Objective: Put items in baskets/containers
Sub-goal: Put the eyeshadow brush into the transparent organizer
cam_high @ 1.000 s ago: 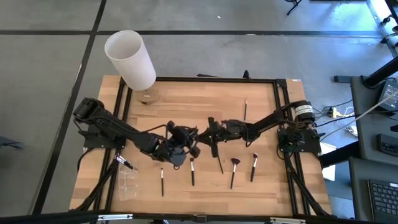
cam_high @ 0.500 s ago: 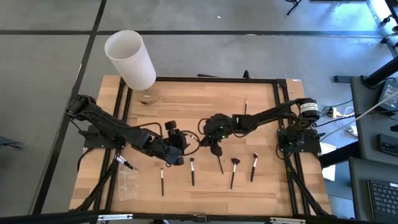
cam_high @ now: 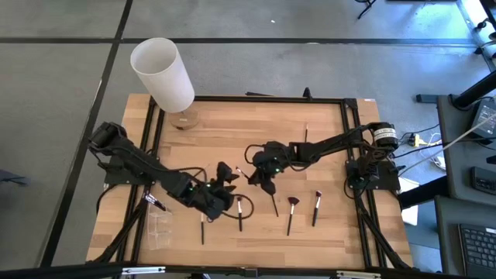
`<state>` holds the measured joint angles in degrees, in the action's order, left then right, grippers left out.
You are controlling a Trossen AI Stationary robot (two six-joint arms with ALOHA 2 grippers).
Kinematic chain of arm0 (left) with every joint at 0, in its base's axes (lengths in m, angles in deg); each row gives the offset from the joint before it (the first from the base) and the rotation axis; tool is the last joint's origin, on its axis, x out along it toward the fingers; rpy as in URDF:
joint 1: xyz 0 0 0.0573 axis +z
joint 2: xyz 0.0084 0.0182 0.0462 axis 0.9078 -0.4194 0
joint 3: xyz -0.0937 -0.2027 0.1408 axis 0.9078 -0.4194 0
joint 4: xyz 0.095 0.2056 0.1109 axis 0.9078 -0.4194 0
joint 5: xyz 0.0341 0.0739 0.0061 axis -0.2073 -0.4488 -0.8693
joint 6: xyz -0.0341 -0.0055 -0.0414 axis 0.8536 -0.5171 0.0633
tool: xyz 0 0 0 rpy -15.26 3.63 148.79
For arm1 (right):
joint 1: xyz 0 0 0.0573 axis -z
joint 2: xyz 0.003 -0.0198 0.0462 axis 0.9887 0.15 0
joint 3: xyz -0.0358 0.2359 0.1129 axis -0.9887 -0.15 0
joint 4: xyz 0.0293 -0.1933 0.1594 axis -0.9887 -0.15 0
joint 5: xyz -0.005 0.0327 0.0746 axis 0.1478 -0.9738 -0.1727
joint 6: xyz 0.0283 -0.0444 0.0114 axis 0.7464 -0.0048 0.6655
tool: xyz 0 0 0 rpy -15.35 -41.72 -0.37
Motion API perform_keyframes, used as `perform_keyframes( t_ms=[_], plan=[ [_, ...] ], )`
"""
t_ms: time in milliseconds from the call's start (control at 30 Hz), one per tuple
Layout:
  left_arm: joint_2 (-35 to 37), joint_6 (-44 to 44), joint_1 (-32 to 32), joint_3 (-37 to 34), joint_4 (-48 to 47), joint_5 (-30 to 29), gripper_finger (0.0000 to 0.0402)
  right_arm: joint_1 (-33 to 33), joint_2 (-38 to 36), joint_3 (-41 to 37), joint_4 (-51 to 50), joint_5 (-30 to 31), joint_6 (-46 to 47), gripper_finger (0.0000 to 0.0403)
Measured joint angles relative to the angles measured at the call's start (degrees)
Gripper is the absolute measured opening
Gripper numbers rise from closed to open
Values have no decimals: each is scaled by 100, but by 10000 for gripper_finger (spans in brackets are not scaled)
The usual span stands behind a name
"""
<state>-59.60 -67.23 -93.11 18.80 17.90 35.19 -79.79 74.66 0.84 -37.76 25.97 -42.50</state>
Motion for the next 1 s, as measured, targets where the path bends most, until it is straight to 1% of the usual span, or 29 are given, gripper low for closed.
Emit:
perform_keyframes(
  t_ms=[167, 267, 367, 467, 567, 733, 867, 1000],
  plan=[
    [-564, -1217, 127, 50, 302, -783, 223, -77, 0, 77, 14, 109, 209, 43],
    [-828, -1665, 149, 161, 289, -1339, 218, -105, 0, 85, 75, 92, 293, 43],
    [-974, -2045, 149, 236, 274, -1756, 201, -105, 0, 85, 85, 93, 309, 43],
    [-1023, -2172, 151, 276, 279, -1738, 174, -105, 0, 85, 125, 89, 332, 44],
    [-1025, -2103, 151, 284, 279, -1591, 144, -105, 0, 85, 123, 86, 332, 44],
    [-1025, -2024, 154, 284, 277, -1512, 98, -105, 0, 85, 131, 77, 332, 44],
    [-1023, -2026, 151, 284, 215, -1362, 73, -107, 2, 85, 97, 57, 349, 44],
    [-1023, -1900, 151, 284, -51, -1297, 58, -104, 4, 85, 90, 90, 352, 44]
  ],
)
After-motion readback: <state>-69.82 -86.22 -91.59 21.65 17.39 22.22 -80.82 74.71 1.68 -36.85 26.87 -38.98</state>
